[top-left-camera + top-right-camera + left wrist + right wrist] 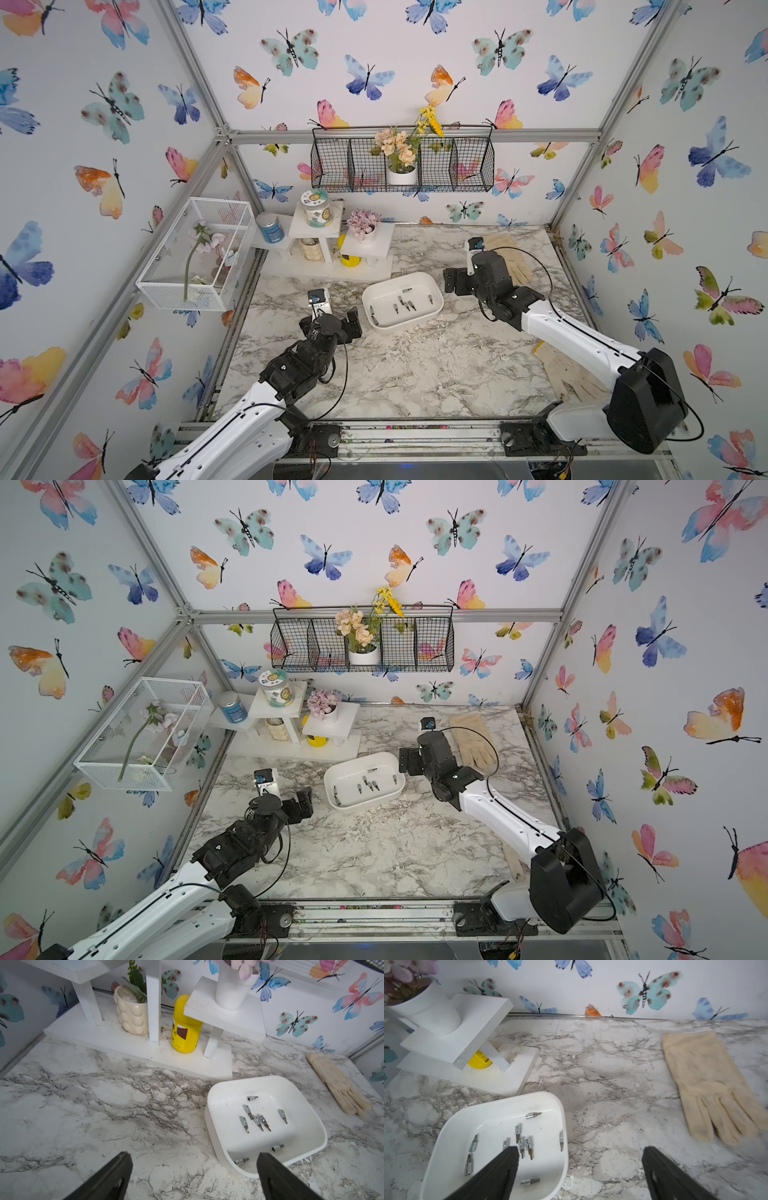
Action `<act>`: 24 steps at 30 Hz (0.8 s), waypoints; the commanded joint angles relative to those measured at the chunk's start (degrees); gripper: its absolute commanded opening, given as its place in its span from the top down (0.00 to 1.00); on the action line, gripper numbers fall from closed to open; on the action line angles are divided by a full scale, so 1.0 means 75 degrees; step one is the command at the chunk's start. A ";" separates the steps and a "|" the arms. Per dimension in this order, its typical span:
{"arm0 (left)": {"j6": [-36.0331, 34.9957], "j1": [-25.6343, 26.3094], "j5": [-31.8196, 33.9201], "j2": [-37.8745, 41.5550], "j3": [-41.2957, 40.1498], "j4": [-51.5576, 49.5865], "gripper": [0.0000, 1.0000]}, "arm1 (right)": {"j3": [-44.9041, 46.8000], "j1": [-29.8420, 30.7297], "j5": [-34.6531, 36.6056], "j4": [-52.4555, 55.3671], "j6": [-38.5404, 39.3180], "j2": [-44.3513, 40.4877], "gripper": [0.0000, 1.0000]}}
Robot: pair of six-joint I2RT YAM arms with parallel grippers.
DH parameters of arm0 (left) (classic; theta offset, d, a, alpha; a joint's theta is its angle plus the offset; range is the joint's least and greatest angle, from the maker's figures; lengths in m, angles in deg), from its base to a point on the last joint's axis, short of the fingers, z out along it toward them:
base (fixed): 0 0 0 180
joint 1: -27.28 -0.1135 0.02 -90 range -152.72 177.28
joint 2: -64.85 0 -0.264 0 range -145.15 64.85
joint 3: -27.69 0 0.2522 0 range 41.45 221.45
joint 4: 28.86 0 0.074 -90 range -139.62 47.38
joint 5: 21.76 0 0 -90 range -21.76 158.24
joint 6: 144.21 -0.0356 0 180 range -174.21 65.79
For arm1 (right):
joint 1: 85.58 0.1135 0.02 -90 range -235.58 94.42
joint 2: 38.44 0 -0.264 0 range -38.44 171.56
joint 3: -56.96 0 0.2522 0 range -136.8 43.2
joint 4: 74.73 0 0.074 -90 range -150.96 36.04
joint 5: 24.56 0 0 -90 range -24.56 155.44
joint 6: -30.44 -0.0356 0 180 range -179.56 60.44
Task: Put the bit on the desktop into the storage box
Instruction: Reset both arms
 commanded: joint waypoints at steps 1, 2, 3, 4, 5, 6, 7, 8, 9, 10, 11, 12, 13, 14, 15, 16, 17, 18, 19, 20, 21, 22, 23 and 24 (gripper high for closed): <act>-0.0788 -0.0227 0.0420 0.0440 -0.0430 0.1065 0.01 | 0.0724 -0.0135 0.1023 -0.0862 0.0428 -0.0573 0.01; -0.0981 -0.0312 0.0293 0.0551 -0.0561 0.1268 0.01 | 0.0947 -0.0150 0.1216 -0.1023 0.0590 -0.0732 0.02; -0.1140 -0.0442 0.0173 0.0652 -0.0716 0.1462 0.01 | 0.1215 -0.0162 0.1531 -0.1225 0.0729 -0.0919 0.02; -0.1243 -0.0591 0.0067 0.0723 -0.0821 0.1631 0.01 | 0.1465 -0.0163 0.1790 -0.1426 0.0817 -0.1063 0.02; -0.1335 -0.0799 -0.0066 0.0775 -0.0949 0.1814 0.01 | 0.1759 -0.0174 0.2043 -0.1723 0.0913 -0.1240 0.01; -0.1418 -0.1023 -0.0218 0.0803 -0.1077 0.2008 0.01 | 0.2025 -0.0186 0.2283 -0.1974 0.0931 -0.1397 0.01; -0.1467 -0.1237 -0.0382 0.0806 -0.1158 0.2166 0.01 | 0.2226 -0.0209 0.2417 -0.2135 0.0932 -0.1529 0.01; -0.1509 -0.1493 -0.0526 0.0782 -0.1241 0.2318 0.01 | 0.2421 -0.0249 0.2443 -0.2289 0.0932 -0.1665 0.02; -0.1525 -0.1735 -0.0586 0.0750 -0.1343 0.2502 0.01 | 0.2598 -0.0279 0.2469 -0.2456 0.0931 -0.1784 0.02; -0.1552 -0.1922 -0.0613 0.0679 -0.1420 0.2685 0.01 | 0.2757 -0.0291 0.2559 -0.2614 0.0911 -0.1857 0.02; -0.1561 -0.2144 -0.0648 0.0602 -0.1522 0.2937 0.01 | 0.2928 -0.0292 0.2615 -0.2790 0.0903 -0.1951 0.01; -0.1604 -0.2364 -0.0740 0.0519 -0.1654 0.3270 0.01 | 0.3069 -0.0303 0.2631 -0.2956 0.0939 -0.2022 0.02; -0.1644 -0.2549 -0.0826 0.0418 -0.1785 0.3608 0.01 | 0.3203 -0.0313 0.2648 -0.3107 0.0986 -0.2081 0.01; -0.1717 -0.2727 -0.0856 0.0295 -0.1927 0.4008 0.01 | 0.3341 -0.0324 0.2655 -0.3270 0.1047 -0.2134 0.02; -0.1825 -0.2856 -0.0854 0.0154 -0.2111 0.4413 0.01 | 0.3486 -0.0338 0.2637 -0.3476 0.1171 -0.2176 0.02; -0.1908 -0.2968 -0.0849 0.0009 -0.2225 0.4763 0.01 | 0.3592 -0.0349 0.2620 -0.3643 0.1285 -0.2205 0.02; -0.2049 -0.3091 -0.0859 -0.0172 -0.2320 0.5086 0.01 | 0.3698 -0.0344 0.2588 -0.3830 0.1404 -0.2221 0.02; -0.2171 -0.3199 -0.0840 -0.0358 -0.2362 0.5309 0.01 | 0.3760 -0.0354 0.2541 -0.3956 0.1513 -0.2230 0.02; -0.2291 -0.3322 -0.0867 -0.0507 -0.2366 0.5472 0.01 | 0.3820 -0.0359 0.2537 -0.4047 0.1594 -0.2231 0.01; -0.2429 -0.3467 -0.0962 -0.0689 -0.2378 0.5628 0.01 | 0.3889 -0.0362 0.2554 -0.4176 0.1715 -0.2221 0.02; -0.2576 -0.3637 -0.1081 -0.0869 -0.2388 0.5816 0.01 | 0.3961 -0.0368 0.2592 -0.4340 0.1844 -0.2210 0.02; -0.2694 -0.3797 -0.1234 -0.1020 -0.2438 0.6039 0.01 | 0.4026 -0.0374 0.2613 -0.4486 0.1957 -0.2196 0.02; -0.2819 -0.3999 -0.1469 -0.1221 -0.2505 0.6345 0.01 | 0.4133 -0.0385 0.2628 -0.4721 0.2095 -0.2158 0.02; -0.2891 -0.4224 -0.1762 -0.1422 -0.2561 0.6665 0.01 | 0.4270 -0.0403 0.2614 -0.5019 0.2234 -0.2125 0.02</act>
